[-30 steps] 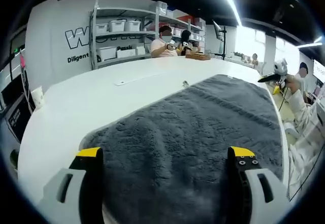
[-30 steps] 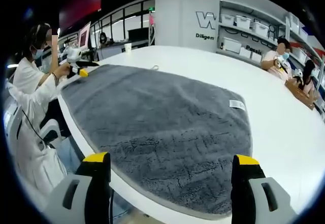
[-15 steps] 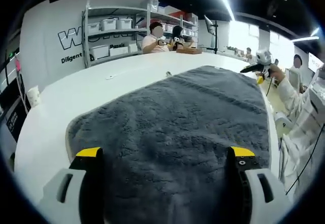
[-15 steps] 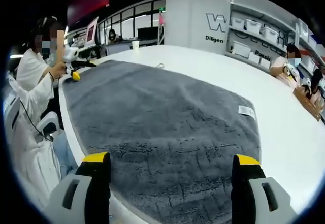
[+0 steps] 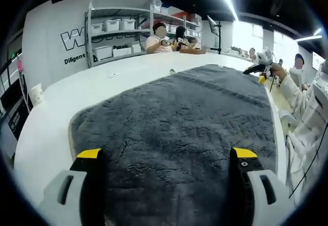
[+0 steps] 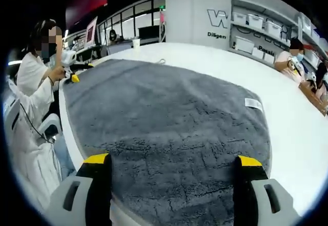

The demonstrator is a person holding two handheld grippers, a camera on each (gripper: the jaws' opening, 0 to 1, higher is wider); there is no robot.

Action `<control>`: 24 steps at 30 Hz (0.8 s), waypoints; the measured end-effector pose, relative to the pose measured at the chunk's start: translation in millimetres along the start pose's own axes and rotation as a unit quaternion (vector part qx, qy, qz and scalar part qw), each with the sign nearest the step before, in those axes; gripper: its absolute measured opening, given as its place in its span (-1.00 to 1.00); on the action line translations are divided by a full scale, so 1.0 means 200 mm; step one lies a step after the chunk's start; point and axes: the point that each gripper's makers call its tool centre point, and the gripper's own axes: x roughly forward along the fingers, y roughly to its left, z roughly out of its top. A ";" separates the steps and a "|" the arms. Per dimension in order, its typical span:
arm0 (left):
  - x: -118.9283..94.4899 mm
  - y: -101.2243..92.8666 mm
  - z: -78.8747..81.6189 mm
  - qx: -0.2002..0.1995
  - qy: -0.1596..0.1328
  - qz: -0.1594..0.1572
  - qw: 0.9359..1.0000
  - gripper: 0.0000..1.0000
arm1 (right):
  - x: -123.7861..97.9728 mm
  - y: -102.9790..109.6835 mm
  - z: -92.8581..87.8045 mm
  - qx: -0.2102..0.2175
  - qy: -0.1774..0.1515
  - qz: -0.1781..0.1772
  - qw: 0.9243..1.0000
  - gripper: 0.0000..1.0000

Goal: Open the folded towel by lifting each exposed corner and separating the folded layers until the towel lies flat within the target outline without major curled edges

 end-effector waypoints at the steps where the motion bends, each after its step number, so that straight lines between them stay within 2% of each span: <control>1: 0.00 0.00 0.00 0.000 -0.002 0.001 1.000 0.99 | 0.00 0.00 0.00 -0.001 -0.001 0.000 1.000 0.99; 13: -0.02 0.01 -0.01 -0.001 -0.009 0.001 1.000 0.99 | -0.03 -0.01 -0.02 -0.001 -0.025 -0.002 1.000 0.99; 21: -0.02 0.01 0.00 -0.004 -0.007 -0.001 1.000 0.99 | -0.03 -0.02 -0.01 -0.001 -0.022 0.001 1.000 0.99; 24: -0.03 0.01 0.03 -0.034 -0.031 -0.012 0.999 0.99 | -0.03 -0.02 -0.01 0.006 -0.021 0.004 1.000 0.99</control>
